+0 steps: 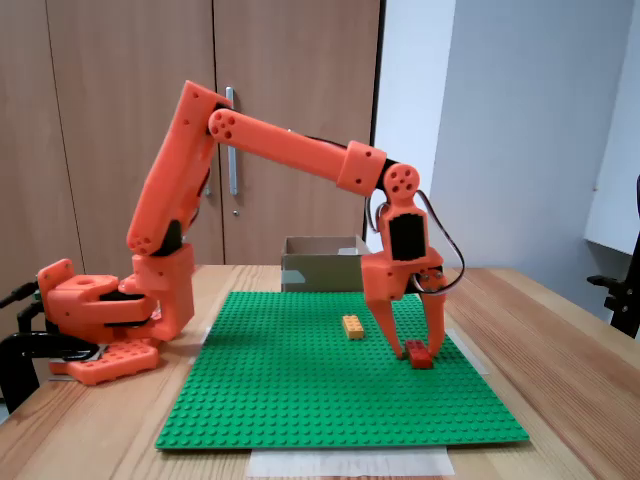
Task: Pick the red lego block and put it in the box.
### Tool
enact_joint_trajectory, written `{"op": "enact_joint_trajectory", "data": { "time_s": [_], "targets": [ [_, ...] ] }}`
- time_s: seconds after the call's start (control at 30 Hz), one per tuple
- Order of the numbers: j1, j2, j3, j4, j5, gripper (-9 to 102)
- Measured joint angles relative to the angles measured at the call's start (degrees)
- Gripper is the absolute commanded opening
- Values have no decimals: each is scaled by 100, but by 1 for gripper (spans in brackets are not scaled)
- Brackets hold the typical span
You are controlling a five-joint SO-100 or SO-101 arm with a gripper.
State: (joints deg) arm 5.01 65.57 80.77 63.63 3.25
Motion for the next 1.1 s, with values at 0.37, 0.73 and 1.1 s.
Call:
{"op": "enact_joint_trajectory", "data": {
  "time_s": [0.37,0.73,1.1],
  "targets": [
    [0,0,0,-44,-352,6],
    [-9,-18,-686,747,-650,6],
    [-149,703,-993,1116,-729,6]
  ]
}}
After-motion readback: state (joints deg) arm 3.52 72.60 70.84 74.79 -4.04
